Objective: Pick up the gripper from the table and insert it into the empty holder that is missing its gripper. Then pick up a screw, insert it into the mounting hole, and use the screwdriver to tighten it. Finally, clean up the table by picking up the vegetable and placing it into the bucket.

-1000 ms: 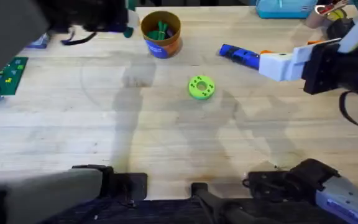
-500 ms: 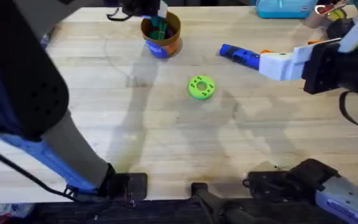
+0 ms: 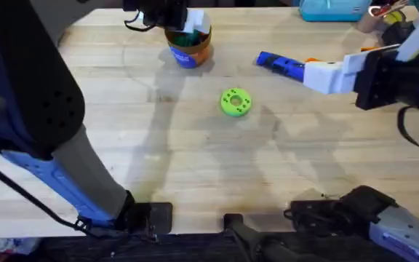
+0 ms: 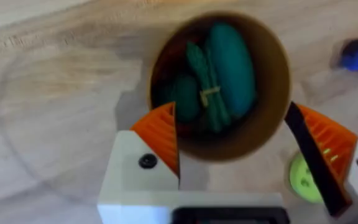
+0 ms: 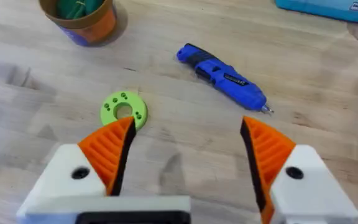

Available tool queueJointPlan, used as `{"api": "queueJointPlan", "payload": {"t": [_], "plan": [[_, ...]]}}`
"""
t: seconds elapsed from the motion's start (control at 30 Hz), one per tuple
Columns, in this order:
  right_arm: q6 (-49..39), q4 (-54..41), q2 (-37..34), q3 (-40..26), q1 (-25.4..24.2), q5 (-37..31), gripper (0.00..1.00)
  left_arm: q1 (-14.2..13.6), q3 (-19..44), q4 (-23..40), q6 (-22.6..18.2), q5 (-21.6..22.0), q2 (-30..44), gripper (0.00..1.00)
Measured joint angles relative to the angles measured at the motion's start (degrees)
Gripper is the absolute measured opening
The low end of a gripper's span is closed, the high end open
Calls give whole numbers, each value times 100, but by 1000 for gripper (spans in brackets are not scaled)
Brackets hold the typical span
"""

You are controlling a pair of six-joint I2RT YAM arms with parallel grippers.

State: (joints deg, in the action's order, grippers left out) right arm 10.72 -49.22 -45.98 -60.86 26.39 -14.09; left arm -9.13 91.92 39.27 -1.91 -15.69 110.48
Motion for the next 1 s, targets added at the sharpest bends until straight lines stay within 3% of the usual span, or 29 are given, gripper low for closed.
{"api": "queueJointPlan", "payload": {"t": [0.13,0.3,0.5,0.6,0.83,1.0], "plan": [[1,-2,0,0,0,0,987,0,315,999,-119,20,-197,986],[0,-1,0,0,0,0,987,4,414,2060,-201,228,-1051,986],[0,-1,0,0,0,0,987,4,296,2694,-218,535,-2439,986],[1,-4,0,0,0,0,987,4,-216,2725,-197,611,-3177,986],[0,-1,0,0,0,-1,987,4,-2253,2672,-35,730,-4614,986],[0,-2,0,0,0,0,987,4,-2793,2482,87,783,-4913,986]]}}
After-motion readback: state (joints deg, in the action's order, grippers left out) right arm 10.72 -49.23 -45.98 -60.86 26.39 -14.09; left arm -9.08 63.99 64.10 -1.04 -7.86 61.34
